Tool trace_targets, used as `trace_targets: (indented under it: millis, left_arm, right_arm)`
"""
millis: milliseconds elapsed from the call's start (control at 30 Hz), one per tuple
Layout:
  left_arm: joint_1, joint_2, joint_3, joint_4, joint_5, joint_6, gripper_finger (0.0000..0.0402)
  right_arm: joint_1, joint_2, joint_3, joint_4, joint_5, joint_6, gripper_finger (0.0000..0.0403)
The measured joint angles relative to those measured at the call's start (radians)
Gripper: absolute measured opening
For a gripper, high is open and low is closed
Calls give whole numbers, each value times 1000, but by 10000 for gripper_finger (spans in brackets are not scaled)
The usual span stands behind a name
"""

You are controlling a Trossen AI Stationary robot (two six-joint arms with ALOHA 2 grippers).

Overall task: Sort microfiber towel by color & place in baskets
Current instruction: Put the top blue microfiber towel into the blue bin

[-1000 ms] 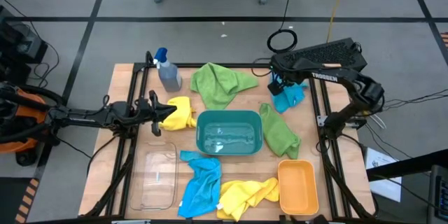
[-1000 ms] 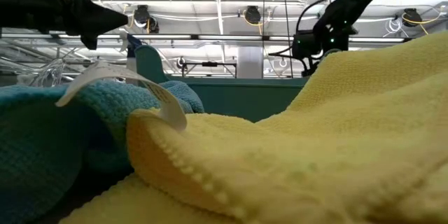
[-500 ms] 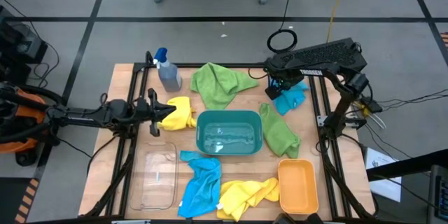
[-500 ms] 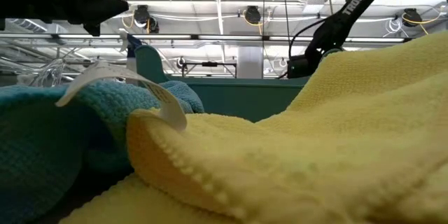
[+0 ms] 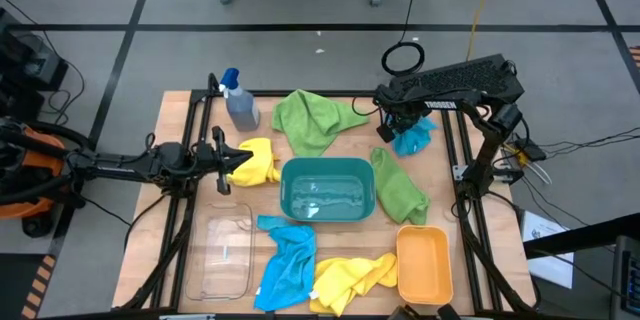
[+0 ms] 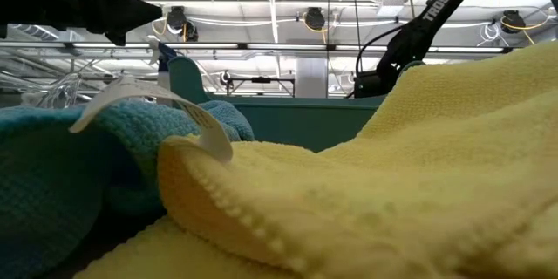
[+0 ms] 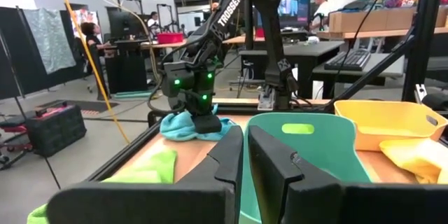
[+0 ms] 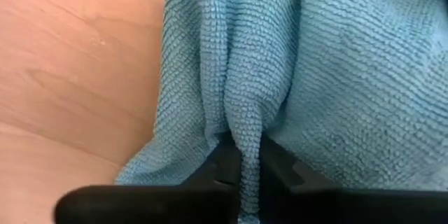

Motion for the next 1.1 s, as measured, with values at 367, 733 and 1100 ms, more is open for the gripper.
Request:
trace_targets:
  millis: [367, 733, 1100]
  left_arm:
    - [0, 0, 0, 0, -1, -1, 32]
    - [0, 0, 0, -1, -1, 6, 32]
    - [0, 6, 0, 105, 74, -27, 32]
  right_arm:
    - [85, -164, -5, -98, 15, 49, 4]
    - [331, -441, -4, -92, 24, 101, 3]
    - [749, -617, -3, 67, 196, 159, 3]
